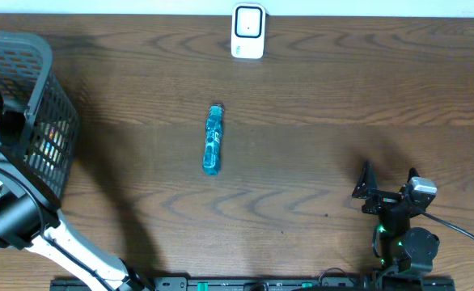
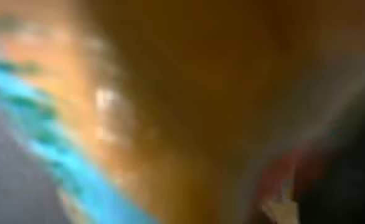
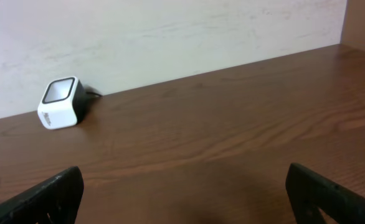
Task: Scan the item barcode
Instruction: 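Reach into the basket and grasp the orange-white snack bag, then place the snack bag on the table right of the bottle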
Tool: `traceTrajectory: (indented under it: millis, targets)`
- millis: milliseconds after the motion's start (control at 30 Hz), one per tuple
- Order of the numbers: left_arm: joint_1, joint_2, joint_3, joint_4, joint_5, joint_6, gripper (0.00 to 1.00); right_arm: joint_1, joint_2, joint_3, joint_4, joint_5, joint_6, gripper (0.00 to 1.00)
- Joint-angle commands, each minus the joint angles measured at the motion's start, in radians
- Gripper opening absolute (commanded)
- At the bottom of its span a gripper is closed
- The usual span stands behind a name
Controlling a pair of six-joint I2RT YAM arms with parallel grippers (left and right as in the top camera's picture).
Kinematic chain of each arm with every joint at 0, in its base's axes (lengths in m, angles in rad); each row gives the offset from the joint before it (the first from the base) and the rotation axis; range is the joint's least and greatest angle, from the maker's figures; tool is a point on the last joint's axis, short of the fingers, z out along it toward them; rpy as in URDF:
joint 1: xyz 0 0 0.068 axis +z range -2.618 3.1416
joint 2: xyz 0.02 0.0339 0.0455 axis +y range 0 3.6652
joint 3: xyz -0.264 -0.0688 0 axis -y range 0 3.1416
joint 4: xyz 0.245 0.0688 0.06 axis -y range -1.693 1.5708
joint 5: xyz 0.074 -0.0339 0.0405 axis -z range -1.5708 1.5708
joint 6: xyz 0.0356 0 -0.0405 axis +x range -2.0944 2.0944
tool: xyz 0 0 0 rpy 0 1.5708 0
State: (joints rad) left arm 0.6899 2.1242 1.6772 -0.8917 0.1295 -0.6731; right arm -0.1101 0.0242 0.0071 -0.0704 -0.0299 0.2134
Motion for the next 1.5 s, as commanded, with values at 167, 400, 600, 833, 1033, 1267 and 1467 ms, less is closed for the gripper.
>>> traceTrajectory:
  millis: [167, 400, 600, 833, 1033, 1267, 1467]
  targets:
    - [0.006, -0.057, 0.001, -0.013, -0.017, 0.048, 0.07, 0.002, -0.005, -0.001, -0.004, 0.001, 0.010, 0.99]
    - [0.006, -0.320, 0.002, 0.016, -0.016, 0.047, 0.07, 0.002, -0.004, -0.001, -0.004, 0.001, 0.010, 0.99]
    - [0.006, -0.572, 0.002, 0.034, 0.030, 0.039, 0.07, 0.002, -0.005, -0.001, -0.004, 0.001, 0.010, 0.99]
    - [-0.077, -0.856, 0.002, 0.227, 0.475, 0.040, 0.07, 0.002, -0.005, -0.001, -0.004, 0.001, 0.010, 0.99]
    - [-0.425, -0.915, -0.002, 0.208, 0.495, 0.109, 0.07, 0.002, -0.005, -0.001, -0.004, 0.001, 0.010, 0.99]
    - [-0.996, -0.739, -0.037, 0.164, 0.364, 0.328, 0.07, 0.002, -0.004, -0.001, -0.004, 0.001, 0.010, 0.99]
    - [-1.227, -0.445, -0.037, 0.103, 0.245, 0.328, 0.07, 0.002, -0.005, -0.001, -0.004, 0.001, 0.010, 0.99]
